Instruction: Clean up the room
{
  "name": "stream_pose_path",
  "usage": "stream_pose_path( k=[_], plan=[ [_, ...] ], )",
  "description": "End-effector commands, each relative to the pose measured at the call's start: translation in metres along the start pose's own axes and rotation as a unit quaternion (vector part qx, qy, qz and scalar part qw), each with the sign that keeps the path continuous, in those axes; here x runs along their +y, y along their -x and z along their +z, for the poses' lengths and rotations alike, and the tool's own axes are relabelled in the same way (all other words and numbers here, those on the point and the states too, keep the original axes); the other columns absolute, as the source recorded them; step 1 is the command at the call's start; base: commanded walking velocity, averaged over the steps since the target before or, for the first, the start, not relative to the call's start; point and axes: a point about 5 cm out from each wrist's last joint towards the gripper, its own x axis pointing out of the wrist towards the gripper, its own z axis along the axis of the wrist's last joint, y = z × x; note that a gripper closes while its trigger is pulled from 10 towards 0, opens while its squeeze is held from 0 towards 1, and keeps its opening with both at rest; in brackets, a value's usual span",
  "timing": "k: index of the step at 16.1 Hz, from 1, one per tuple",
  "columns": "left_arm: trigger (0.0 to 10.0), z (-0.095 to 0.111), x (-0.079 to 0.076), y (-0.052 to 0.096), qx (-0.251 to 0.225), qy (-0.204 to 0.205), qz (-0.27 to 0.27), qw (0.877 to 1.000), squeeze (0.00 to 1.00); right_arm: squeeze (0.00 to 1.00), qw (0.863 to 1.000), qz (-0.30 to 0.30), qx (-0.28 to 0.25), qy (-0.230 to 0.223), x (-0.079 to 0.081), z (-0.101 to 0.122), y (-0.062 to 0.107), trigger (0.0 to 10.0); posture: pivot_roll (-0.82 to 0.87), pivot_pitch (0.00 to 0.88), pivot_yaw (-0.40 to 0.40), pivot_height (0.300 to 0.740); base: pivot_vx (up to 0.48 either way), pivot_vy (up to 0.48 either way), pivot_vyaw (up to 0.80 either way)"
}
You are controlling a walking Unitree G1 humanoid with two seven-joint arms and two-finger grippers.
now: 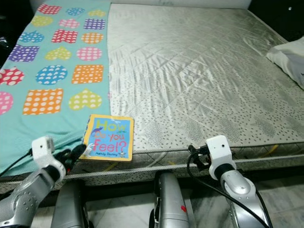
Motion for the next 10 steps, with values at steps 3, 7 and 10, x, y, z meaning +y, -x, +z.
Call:
stream_pose_path(
  k=[3, 7, 10],
  plan=[
    [10.0, -0.004, 0.008, -0.006, 0.019, 0.008, -0.006, 1.000, 0.00, 0.00, 1.000, -0.004, 0.000, 0.003, -0.004, 0.004, 0.003, 10.0, -0.10, 0.133, -0.086, 0.519, 0.000, 0.000, 0.00],
    [10.0, 0.002, 0.003, -0.020, 0.023, 0.009, -0.031, 0.999, 0.00, 0.00, 1.000, -0.013, 0.003, 0.010, -0.011, 0.005, 0.009, 10.0, -0.12, 0.136, -0.085, 0.519, 0.000, 0.000, 0.00],
    [10.0, 0.005, -0.003, -0.027, 0.024, 0.010, -0.048, 0.998, 0.00, 0.00, 1.000, -0.016, 0.008, 0.009, -0.012, 0.001, 0.010, 10.0, -0.13, 0.137, -0.083, 0.519, 0.000, 0.000, 0.00]
  ],
)
